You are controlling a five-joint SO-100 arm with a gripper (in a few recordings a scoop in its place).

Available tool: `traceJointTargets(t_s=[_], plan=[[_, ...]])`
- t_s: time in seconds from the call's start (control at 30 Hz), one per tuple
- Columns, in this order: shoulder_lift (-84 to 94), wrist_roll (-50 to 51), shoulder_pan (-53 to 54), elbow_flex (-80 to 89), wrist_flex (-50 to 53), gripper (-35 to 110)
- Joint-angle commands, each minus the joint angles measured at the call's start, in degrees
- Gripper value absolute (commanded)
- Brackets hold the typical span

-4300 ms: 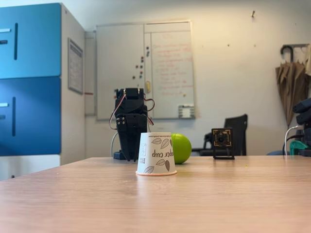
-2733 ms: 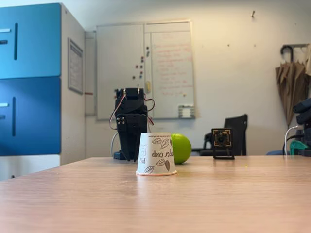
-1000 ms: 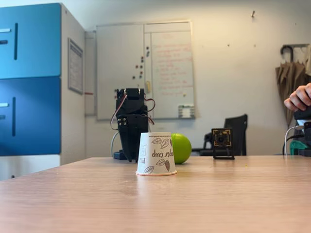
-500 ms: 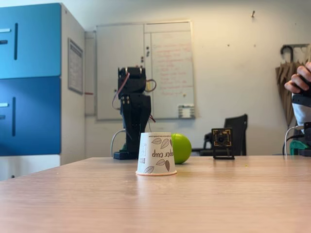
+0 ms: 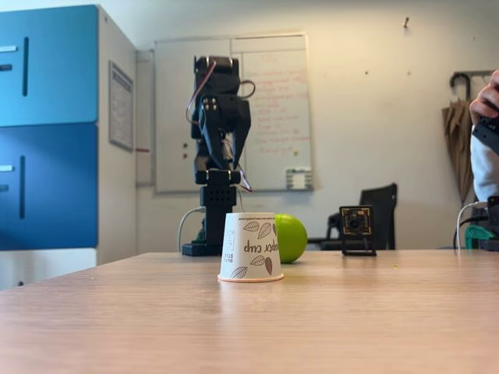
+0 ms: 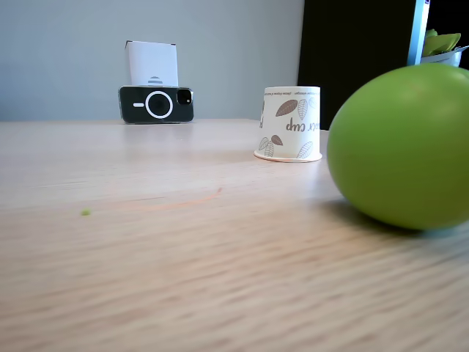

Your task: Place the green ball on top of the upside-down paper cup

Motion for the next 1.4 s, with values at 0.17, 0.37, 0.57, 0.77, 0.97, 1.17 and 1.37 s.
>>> traceJointTargets(t_s=[0.17, 0.37, 0.57, 0.77, 0.97, 1.17, 1.37], plan=[[-10.1, 8.9, -13.0, 1.6, -8.0, 48], [-15.6, 14.8, -17.8, 6.9, -17.7, 57], [-19.0, 17.8, -19.2, 12.5, -23.8, 61], [-22.4, 20.1, -18.5, 14.9, -25.4, 63], [-25.3, 20.3, -17.6, 15.5, -26.3, 64], [-27.2, 20.4, -17.2, 16.4, -28.5, 64], [-27.9, 20.5, -17.1, 18.3, -31.6, 63]])
